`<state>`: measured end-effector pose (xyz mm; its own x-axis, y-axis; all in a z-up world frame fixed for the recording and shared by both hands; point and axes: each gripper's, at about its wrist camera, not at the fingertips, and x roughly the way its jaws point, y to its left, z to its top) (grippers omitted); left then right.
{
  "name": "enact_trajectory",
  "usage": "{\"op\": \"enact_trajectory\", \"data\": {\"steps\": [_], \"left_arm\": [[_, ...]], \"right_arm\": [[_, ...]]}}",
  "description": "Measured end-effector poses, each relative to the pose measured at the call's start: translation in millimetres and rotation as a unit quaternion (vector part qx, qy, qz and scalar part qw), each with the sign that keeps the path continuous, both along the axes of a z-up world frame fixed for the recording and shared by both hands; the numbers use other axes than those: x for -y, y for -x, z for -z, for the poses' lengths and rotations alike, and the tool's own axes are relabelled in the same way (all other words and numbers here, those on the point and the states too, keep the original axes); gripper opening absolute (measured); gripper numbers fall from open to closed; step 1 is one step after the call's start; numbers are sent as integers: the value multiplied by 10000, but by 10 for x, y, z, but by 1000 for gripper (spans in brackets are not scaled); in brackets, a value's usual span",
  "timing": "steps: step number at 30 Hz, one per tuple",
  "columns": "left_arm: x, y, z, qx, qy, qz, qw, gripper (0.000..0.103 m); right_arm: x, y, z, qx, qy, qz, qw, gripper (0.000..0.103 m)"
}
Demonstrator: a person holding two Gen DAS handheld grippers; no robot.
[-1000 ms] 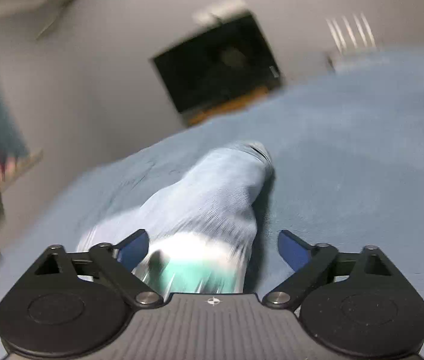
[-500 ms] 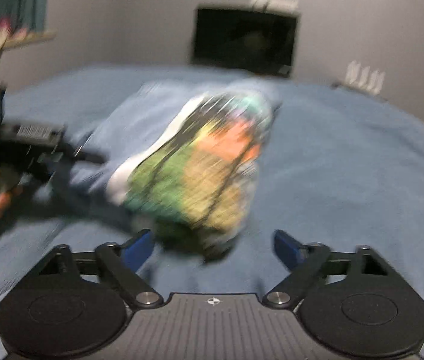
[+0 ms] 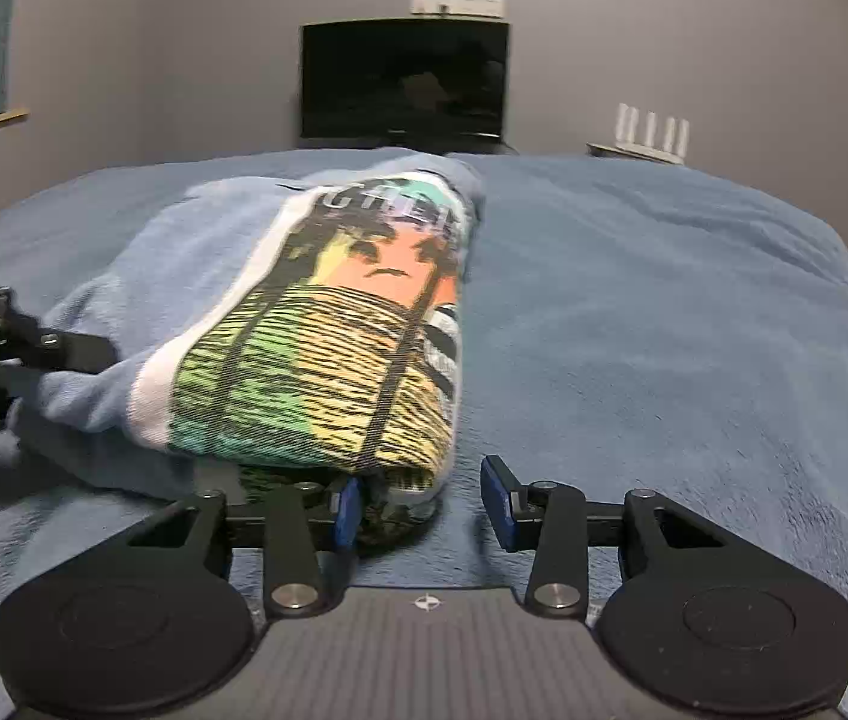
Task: Fold large clothes
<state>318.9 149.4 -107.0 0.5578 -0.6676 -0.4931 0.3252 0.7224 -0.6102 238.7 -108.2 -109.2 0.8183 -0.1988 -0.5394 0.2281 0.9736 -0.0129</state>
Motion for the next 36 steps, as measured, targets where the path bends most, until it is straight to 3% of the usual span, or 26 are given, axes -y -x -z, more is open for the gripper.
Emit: {"op": "enact_trajectory", "data": {"steps": [3, 6, 11, 14, 18, 20, 23, 26, 29, 31, 33, 36], "left_arm": [[1, 6, -3, -4, -34, -15, 10000, 80], [-24, 7, 11, -44, -10, -45, 10000, 80], [-26, 95, -11, 75, -74, -161, 9998, 80], [-101, 305, -61, 314, -97, -432, 9985, 83], [-243, 590, -200, 326, -241, -680, 9969, 86], [-250, 743, -285, 336, -519, -774, 9951, 90], [-83, 1014, -386, 560, -1443, -723, 9853, 92], [150, 1282, -397, 896, -2451, -479, 9642, 96], [255, 1412, -353, 1045, -3094, -387, 9444, 96], [256, 1427, -329, 921, -3234, -508, 9404, 97], [233, 1423, -304, 776, -3176, -637, 9429, 103], [258, 1410, -242, 692, -3167, -497, 9447, 103]], "right_arm": [[122, -1, 27, -78, -355, 113, 9993, 55], [137, 79, -9, -124, -612, 18, 9980, 56], [-55, 281, -5, -357, -279, -186, 9988, 76], [-101, 358, -8, -426, -284, -191, 9985, 78], [-159, 524, -8, -447, -323, -125, 9984, 90], [-201, 531, -2, -452, -314, -175, 9983, 91], [-282, 559, 1, -295, -149, -284, 9990, 97], [-318, 552, 19, -266, -68, -318, 9991, 98], [-313, 516, 56, -316, -87, -328, 9989, 100], [-306, 497, 77, -386, -127, -329, 9986, 101], [-304, 494, 101, -441, -144, -300, 9985, 103], [-282, 457, 156, -617, -240, -267, 9974, 103]]}}
